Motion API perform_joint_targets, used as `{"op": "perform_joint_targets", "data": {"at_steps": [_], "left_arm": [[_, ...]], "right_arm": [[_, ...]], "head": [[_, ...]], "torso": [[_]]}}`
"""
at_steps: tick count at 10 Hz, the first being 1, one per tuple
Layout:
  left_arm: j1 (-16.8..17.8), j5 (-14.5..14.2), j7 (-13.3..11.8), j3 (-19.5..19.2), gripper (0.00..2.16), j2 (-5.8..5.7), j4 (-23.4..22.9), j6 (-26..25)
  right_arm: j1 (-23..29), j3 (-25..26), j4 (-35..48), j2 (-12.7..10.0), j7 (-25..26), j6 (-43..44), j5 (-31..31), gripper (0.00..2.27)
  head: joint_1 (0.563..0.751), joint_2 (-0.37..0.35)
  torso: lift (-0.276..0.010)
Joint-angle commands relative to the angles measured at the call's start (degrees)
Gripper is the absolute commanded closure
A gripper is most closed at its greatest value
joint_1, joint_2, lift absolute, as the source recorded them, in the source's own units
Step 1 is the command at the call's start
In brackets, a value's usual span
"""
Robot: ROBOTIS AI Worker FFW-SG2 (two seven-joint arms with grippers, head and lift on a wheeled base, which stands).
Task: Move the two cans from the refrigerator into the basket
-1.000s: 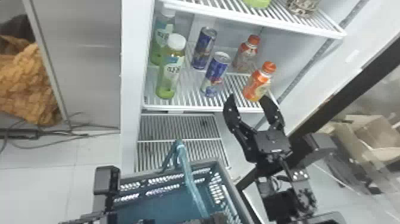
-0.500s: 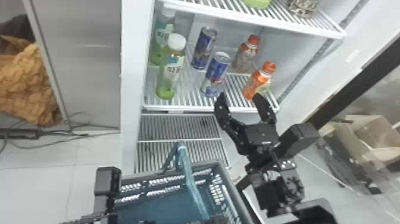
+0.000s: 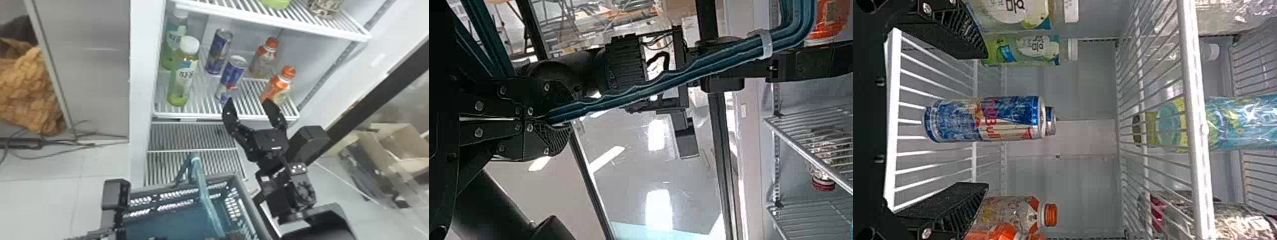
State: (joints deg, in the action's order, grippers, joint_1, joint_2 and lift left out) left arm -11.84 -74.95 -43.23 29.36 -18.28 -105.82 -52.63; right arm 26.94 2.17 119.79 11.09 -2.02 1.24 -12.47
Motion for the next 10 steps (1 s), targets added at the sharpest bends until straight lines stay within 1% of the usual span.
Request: {"op": "perform_joint_targets", "data": {"at_steps": [1, 5, 8, 10], "left_arm": [[0.0, 0.0, 0.1, -0.1, 1.18, 0.00, 0.0, -0.4], [0.0, 0.2, 0.1, -0.6, 1.18, 0.26, 0.0, -1.1], [0.2, 0.1, 0.1, -0.6, 1.18, 0.26, 0.0, -0.9], [0.2, 0.0, 0.1, -0.6, 1.18, 0.26, 0.0, -1.1]], "right_arm": [[-1.5, -0.3, -1.5, 0.1, 0.0, -0.3, 0.0, 0.09], [-6.4, -1.7, -6.5, 0.5, 0.0, -0.3, -0.1, 0.09], [-11.2, -3.0, -10.6, 0.9, -0.1, -0.1, -0.2, 0.09], [-12.9, -3.2, -12.3, 1.0, 0.0, -0.1, -0.2, 0.09]], "head": [[0.695, -0.350], [0.695, -0.350], [0.695, -0.350], [0.695, -0.350]], "torso": [[-0.276], [-0.276], [-0.276], [-0.276]]}}
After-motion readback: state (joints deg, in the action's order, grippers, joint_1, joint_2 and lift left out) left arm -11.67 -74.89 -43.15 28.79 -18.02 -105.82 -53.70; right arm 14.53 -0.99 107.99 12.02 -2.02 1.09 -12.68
